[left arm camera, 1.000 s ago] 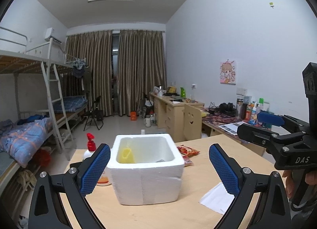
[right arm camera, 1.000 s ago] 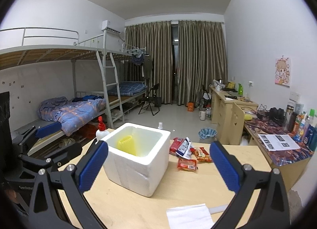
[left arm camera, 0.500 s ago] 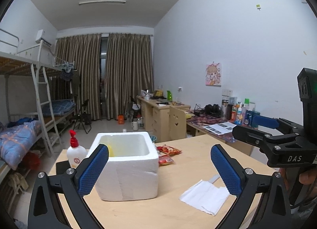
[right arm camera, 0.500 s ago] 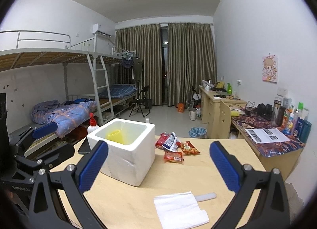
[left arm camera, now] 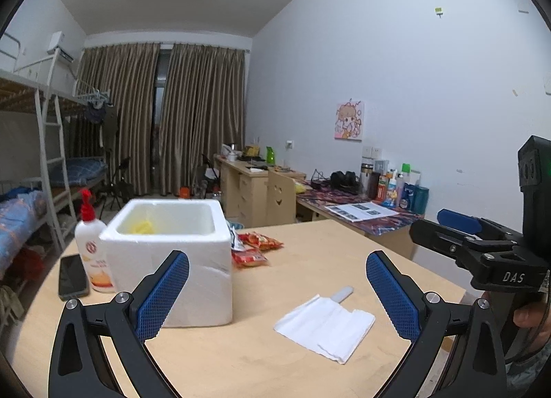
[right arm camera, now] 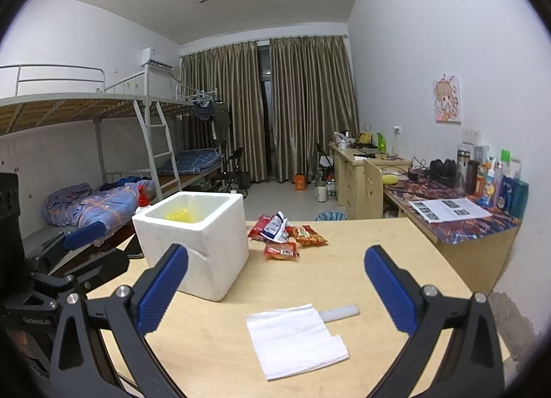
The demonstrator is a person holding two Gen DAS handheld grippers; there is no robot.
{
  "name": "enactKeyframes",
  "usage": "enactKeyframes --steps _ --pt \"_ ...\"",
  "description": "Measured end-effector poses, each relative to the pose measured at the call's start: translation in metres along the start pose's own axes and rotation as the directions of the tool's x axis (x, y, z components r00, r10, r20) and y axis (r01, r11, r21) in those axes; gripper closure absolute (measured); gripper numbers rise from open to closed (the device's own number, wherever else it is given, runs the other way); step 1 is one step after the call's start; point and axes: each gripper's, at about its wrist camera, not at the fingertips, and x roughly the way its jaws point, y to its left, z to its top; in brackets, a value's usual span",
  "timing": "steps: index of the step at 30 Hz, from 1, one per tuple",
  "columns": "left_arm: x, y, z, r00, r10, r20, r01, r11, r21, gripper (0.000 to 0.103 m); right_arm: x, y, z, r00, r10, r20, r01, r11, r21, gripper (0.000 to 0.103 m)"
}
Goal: Organize soft objects
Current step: 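Move both open tools toward the white cloth on the table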
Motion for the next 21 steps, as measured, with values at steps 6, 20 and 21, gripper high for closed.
enactKeyframes --steps 6,20,21 --pt "0.017 -0.002 -0.018 0.999 -0.024 -0.027 0.023 1.000 -0.022 0.000 0.004 -0.013 -0.017 0.999 -0.026 -0.032 0.026 0.999 0.019 0.000" --pt "0.059 -0.021 -0.051 0.988 -0.093 -0.127 0.096 0.995 0.015 0.000 0.010 -0.032 -0.048 0.991 -0.084 -0.100 0.087 0.996 0.032 0.000" --pt "0.061 -0.022 -0.053 0.986 -0.100 -0.136 0.103 0.994 0.018 0.000 0.010 -0.034 -0.049 0.991 -0.084 -0.103 0.087 0.996 0.034 0.000"
